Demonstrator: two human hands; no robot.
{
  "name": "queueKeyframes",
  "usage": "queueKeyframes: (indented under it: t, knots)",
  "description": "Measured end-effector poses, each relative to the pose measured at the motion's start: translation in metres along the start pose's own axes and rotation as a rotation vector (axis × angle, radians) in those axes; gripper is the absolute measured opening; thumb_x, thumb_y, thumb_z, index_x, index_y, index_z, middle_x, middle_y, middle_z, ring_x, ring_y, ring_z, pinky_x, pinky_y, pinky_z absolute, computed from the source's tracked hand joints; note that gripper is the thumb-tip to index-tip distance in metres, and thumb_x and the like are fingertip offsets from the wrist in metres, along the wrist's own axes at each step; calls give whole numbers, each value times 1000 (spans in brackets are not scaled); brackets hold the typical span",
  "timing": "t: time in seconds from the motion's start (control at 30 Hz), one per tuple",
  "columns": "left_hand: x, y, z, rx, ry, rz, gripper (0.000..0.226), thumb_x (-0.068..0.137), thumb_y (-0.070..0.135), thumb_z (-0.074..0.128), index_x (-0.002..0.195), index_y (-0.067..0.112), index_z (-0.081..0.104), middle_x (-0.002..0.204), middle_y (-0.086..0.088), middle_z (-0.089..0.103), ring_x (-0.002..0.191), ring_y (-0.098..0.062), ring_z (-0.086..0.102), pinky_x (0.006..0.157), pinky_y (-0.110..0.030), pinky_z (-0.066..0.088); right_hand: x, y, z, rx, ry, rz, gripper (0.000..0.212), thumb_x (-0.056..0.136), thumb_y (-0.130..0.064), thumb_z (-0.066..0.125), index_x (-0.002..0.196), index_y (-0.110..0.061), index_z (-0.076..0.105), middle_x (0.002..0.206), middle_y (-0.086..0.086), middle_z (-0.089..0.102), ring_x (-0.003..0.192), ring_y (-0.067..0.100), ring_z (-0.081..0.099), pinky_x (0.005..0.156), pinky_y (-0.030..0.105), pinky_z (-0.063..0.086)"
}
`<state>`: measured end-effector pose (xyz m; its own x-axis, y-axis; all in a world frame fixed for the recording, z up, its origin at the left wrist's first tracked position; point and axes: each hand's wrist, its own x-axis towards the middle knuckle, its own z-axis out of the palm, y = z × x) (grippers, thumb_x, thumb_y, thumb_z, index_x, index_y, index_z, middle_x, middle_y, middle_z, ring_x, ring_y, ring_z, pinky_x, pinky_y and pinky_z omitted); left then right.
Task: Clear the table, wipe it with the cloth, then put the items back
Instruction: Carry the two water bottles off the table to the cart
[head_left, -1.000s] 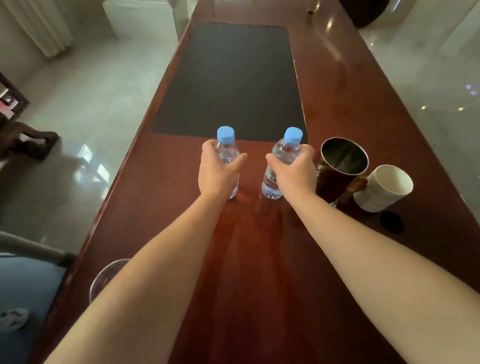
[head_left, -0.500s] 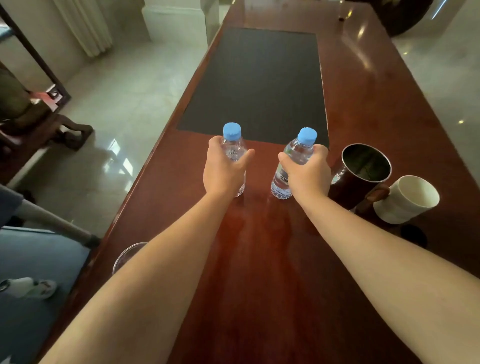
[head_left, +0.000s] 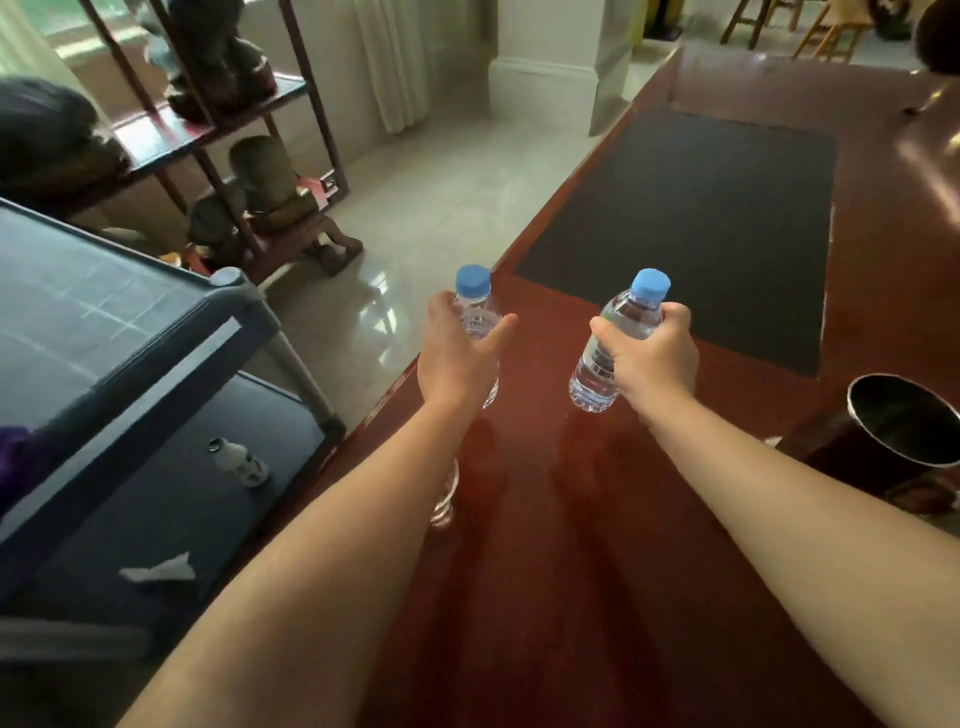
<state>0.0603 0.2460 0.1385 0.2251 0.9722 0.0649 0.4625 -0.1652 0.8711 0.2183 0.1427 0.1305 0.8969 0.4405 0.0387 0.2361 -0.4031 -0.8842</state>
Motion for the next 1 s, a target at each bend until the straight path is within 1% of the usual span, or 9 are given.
queueKeyframes:
  t: [0.07,0.17,0.27,0.37,0.53,0.63,0.73,0.83,1.0]
  knots:
    - [-2,-11,-22,-1,47,-35,63,80,52,72,127,22,41,116,12,51,93,-9,51,79,-28,36,-8,-12,17,-1,-61,-45,54,73,-50,76,108,-23,45,99,-6,59,87,18,57,76,30,41]
    - [-6,-27,-54,4,125,-78,65,79,51,74,129,23,41,123,8,55,103,-14,57,87,-34,45,-21,-29,43,12,-144,-103,56,73,-49,77,111,-21,46,100,-5,60,88,20,60,79,33,46]
    - [-11,-46,-88,7,196,-130,70,77,51,75,132,23,42,127,3,58,109,-17,59,94,-39,48,-37,-44,67,11,-231,-163,60,72,-50,77,114,-20,47,102,-3,62,89,20,61,82,36,49]
    - [-22,-65,-121,37,244,-171,69,77,49,76,129,21,43,125,1,59,109,-20,60,93,-42,49,-54,-57,91,3,-312,-215,59,70,-51,78,111,-22,47,97,-5,62,86,20,62,80,36,50]
    - [-44,-95,-168,81,347,-228,69,78,50,75,131,20,43,126,0,57,104,-17,56,83,-30,42,-88,-78,128,19,-429,-290,57,69,-48,80,107,-21,49,96,-5,62,88,21,62,75,29,43]
    - [-58,-113,-189,83,387,-269,70,78,49,76,132,20,42,128,-2,57,112,-21,57,90,-34,46,-110,-88,144,14,-486,-338,58,68,-49,80,108,-18,50,96,-4,62,87,21,62,74,30,43]
    - [-74,-127,-200,66,413,-298,72,79,48,76,134,20,39,130,-3,56,113,-22,57,90,-35,47,-131,-92,155,20,-548,-360,58,69,-49,79,108,-19,50,97,-3,63,88,21,63,79,35,49]
    - [-90,-138,-208,65,436,-326,73,77,50,76,134,21,39,130,-3,56,115,-23,57,95,-42,49,-151,-95,163,24,-601,-374,58,69,-49,79,110,-21,50,96,-7,62,89,19,63,78,34,48]
    - [-105,-145,-213,50,466,-346,71,76,50,77,131,23,40,127,-2,58,112,-23,59,93,-45,51,-170,-96,170,9,-633,-402,58,69,-51,79,110,-23,49,95,-8,62,89,19,62,79,34,48]
